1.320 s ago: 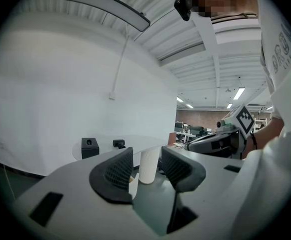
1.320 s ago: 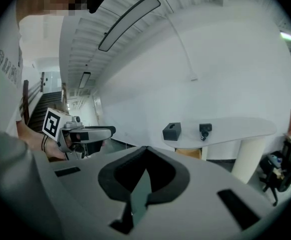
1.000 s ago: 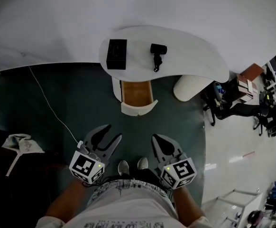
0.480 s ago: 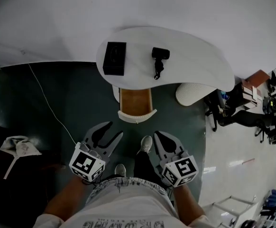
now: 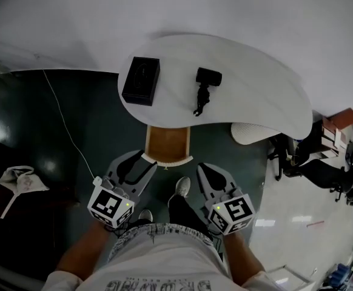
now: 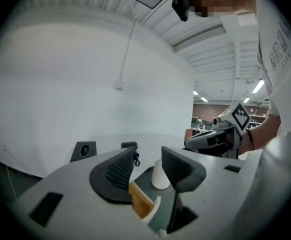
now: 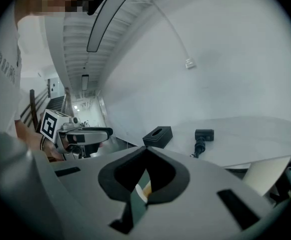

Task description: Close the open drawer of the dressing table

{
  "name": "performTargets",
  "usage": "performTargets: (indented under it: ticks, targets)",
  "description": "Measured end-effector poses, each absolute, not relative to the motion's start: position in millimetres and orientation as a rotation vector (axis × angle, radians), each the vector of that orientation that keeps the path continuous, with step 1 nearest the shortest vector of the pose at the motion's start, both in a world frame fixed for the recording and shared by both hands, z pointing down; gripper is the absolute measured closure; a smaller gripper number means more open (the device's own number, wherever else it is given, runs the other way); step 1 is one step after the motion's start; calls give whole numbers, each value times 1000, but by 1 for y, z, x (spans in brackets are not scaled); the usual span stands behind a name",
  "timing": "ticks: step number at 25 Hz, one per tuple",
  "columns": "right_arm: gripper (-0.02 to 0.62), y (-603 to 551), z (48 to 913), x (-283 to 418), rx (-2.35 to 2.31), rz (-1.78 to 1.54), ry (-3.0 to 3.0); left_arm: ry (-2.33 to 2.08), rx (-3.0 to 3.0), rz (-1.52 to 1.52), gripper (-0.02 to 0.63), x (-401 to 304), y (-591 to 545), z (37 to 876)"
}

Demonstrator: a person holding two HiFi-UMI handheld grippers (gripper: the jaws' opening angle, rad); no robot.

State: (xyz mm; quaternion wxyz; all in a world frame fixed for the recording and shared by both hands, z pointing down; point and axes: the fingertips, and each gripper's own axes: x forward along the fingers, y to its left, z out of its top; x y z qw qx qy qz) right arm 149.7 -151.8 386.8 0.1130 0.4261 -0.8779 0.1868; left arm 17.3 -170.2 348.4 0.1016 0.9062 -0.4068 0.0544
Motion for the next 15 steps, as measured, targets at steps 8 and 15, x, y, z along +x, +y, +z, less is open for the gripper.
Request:
performTargets:
  ticks: [8, 15]
  targets:
    - [586, -209, 393, 179, 1150, 570, -2632, -1291, 2602, 248, 408, 44, -209, 366]
    - [586, -238, 424, 182, 1044, 628, -2599, -1324, 2454, 295, 411, 45, -219, 418]
